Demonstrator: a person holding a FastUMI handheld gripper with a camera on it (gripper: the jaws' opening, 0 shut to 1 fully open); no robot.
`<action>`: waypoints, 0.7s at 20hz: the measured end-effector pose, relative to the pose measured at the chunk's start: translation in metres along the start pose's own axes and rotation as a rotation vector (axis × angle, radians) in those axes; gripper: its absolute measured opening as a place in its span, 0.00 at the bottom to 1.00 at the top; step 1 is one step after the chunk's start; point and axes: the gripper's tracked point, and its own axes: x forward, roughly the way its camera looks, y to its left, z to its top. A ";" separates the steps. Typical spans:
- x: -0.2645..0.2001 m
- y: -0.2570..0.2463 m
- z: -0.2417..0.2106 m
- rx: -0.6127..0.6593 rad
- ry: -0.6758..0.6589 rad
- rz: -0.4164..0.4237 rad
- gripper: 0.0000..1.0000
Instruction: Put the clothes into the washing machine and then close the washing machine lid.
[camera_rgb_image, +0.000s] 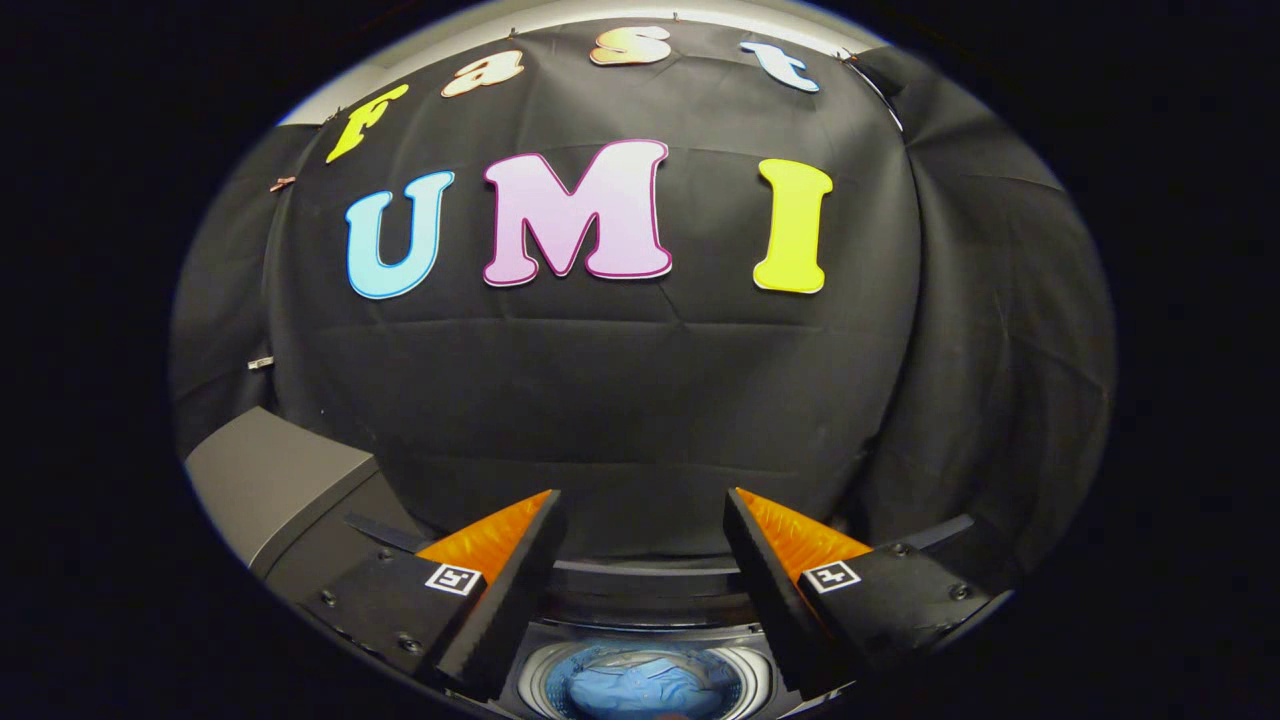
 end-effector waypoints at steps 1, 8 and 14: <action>0.000 0.000 0.000 0.001 0.004 0.003 1.00; 0.006 0.000 0.001 0.013 0.069 0.009 1.00; 0.001 0.001 0.000 0.013 0.071 0.001 1.00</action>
